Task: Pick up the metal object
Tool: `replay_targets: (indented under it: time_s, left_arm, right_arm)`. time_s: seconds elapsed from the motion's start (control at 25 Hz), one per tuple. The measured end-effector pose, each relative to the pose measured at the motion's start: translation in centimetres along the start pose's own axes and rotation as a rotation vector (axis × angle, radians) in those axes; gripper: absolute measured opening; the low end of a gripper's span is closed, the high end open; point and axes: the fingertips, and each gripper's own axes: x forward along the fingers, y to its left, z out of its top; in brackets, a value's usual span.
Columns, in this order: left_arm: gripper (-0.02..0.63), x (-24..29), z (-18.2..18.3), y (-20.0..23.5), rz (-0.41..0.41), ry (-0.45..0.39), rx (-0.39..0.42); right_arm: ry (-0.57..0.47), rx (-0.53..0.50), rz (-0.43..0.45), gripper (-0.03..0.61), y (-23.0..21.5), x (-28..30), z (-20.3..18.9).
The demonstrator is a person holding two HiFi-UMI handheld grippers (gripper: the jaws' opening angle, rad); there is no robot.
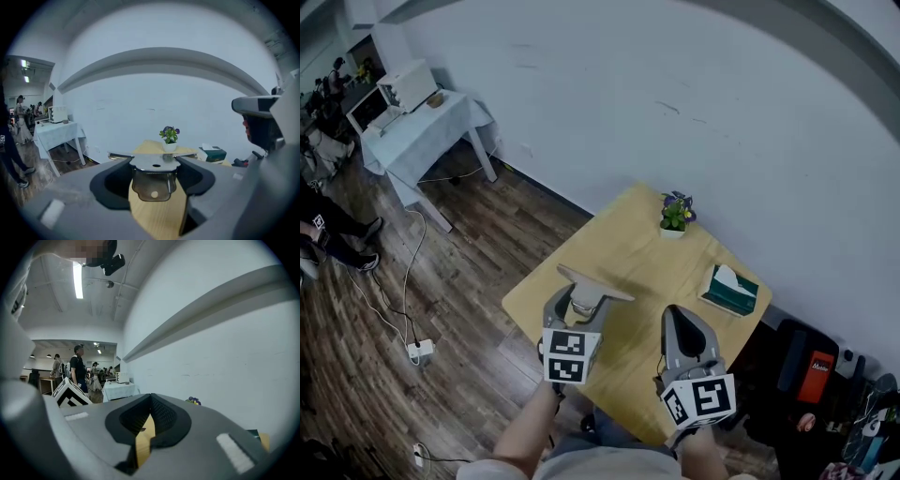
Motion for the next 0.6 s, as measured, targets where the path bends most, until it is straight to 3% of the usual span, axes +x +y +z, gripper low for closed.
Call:
replay_targets:
  time_s: [0.6]
  left_arm:
    - [0.304, -9.4, 5.4, 1.5, 0.078, -0.193, -0.05]
  right_arm:
    - [-0.06, -0.063, 0.031, 0.002, 2.7, -2.1, 3.5]
